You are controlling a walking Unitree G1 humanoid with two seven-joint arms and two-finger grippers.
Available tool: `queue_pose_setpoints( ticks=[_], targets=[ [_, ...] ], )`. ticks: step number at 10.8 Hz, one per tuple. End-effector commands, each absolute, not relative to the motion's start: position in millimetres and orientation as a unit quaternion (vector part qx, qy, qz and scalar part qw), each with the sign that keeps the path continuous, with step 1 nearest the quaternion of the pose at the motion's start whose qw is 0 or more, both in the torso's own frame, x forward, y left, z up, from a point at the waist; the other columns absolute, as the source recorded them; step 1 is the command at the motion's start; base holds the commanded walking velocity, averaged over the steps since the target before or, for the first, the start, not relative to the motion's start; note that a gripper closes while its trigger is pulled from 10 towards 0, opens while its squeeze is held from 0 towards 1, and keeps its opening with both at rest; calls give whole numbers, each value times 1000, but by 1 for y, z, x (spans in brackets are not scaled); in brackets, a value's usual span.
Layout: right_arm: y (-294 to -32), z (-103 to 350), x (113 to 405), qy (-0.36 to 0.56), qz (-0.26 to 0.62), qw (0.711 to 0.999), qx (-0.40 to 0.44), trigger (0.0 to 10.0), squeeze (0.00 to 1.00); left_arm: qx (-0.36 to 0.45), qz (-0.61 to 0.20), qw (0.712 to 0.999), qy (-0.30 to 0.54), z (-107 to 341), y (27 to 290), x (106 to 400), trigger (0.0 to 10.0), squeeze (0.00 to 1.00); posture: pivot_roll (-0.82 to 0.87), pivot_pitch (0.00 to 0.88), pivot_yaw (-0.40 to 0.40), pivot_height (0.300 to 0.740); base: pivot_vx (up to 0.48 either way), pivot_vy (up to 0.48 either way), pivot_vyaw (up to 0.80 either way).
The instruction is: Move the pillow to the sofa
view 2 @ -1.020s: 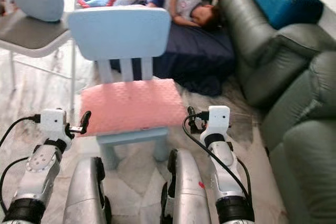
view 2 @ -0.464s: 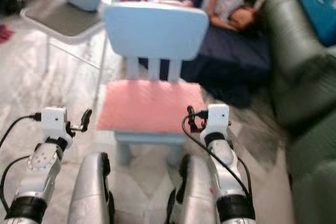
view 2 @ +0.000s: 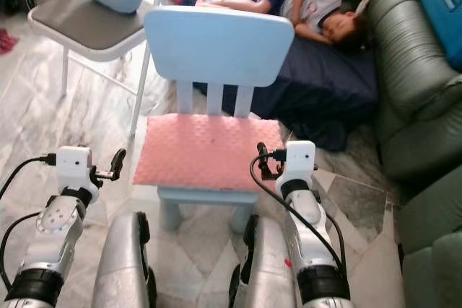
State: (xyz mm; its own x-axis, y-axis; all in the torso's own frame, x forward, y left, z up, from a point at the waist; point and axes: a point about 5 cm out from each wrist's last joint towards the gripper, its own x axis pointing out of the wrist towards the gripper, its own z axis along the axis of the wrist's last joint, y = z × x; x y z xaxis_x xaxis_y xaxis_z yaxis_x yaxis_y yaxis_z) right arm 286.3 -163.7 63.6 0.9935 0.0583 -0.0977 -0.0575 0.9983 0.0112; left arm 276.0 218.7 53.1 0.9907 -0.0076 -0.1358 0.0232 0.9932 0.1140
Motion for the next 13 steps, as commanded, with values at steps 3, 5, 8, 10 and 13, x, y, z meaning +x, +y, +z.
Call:
queue_pose_setpoints(
  ticks=[3, 5, 8, 10, 13],
  targets=[
    [-163, 65, 279, 52, 43, 998, -5, 10000, 0, 95, -16, 991, 92, 50, 233, 268, 10000, 0, 32, 197, -90, 481, 0, 0, 0],
    [-160, 68, 283, 49, 47, 998, -1, 10000, 0, 113, -14, 987, 115, 52, 257, 274, 10000, 0, 21, 186, -87, 476, 0, 0, 0],
    [-167, 76, 285, 46, 46, 998, 14, 10000, 0, 73, -28, 994, 74, 73, 246, 294, 10000, 0, 14, 207, -103, 476, 0, 0, 0],
    [-159, 89, 295, 48, 75, 996, 22, 10000, 0, 57, -25, 996, 63, 73, 241, 288, 10000, 0, 20, 254, -117, 476, 0, 0, 0],
    [-154, 101, 315, 63, 92, 994, 22, 10000, 0, 73, -33, 996, 40, 86, 242, 290, 10000, 0, -7, 320, -159, 476, 165, 0, 0]
  ],
)
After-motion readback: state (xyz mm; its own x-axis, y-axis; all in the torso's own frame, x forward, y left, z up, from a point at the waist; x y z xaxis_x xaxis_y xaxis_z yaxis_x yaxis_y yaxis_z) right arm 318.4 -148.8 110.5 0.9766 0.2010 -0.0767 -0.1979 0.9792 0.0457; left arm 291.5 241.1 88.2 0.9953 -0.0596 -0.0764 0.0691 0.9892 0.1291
